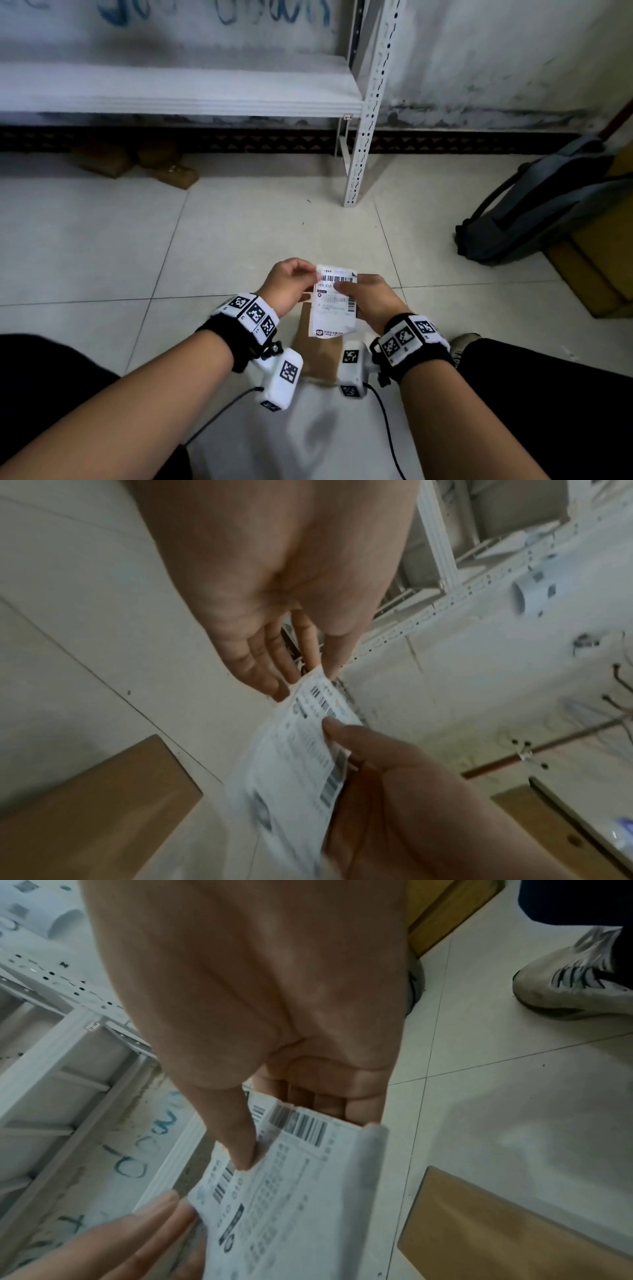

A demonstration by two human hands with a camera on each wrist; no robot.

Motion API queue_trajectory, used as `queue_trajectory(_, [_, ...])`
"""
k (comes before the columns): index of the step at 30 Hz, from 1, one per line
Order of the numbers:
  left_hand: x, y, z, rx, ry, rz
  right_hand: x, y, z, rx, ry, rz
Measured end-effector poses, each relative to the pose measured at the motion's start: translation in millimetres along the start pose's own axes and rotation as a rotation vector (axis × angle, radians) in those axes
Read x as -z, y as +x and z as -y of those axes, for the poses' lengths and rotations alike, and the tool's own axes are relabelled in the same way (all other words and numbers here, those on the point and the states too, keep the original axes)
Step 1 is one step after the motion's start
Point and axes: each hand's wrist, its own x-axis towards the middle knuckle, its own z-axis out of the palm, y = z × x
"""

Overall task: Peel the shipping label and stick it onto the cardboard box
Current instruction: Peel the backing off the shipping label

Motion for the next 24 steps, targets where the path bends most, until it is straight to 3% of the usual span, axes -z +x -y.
queue_trajectory(5, [5, 1, 11, -0.044, -0.038, -0.043, -5, -3, -12, -0.015, -0.112, 0.022])
queue_trajectory(11, [5, -5, 32, 0.045, -0.128, 0.000, -13, -2, -25, -0.018, -0.063, -0.043])
queue_trajectory(24, [1, -5, 45, 0.100, -0.220, 0.020, -23, -8, -31, -0.056, -0.097, -0.077])
